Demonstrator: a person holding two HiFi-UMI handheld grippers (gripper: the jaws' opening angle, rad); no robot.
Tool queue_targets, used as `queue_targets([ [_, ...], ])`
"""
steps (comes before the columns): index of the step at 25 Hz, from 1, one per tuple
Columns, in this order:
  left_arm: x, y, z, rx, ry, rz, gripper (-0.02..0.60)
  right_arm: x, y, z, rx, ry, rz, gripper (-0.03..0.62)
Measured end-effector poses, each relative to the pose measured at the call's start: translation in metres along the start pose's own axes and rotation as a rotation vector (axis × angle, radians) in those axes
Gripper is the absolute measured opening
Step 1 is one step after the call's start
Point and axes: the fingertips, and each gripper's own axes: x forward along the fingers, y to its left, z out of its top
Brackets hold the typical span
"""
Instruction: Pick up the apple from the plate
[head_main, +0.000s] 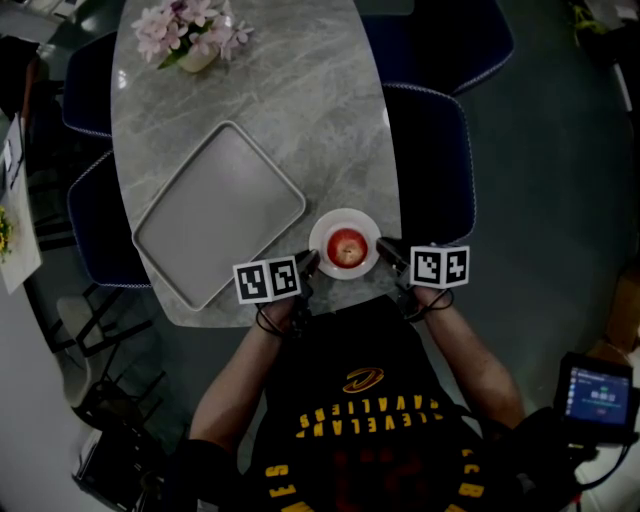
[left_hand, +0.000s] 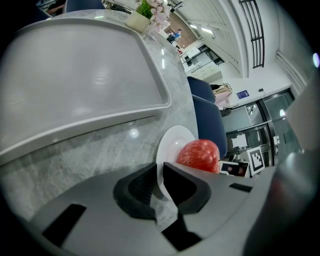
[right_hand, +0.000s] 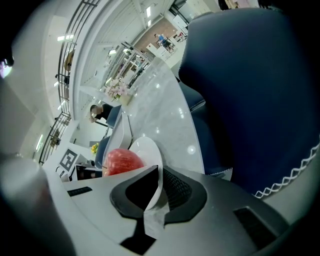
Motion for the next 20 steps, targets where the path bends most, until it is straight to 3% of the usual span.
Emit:
queue_targets([
  [20,0.0049,0.0044,0.0032,0.03,-0.017,0.018,0.043,0.0084,-0.0031,0.0015,-0.058,0.0,-0.019,0.038],
])
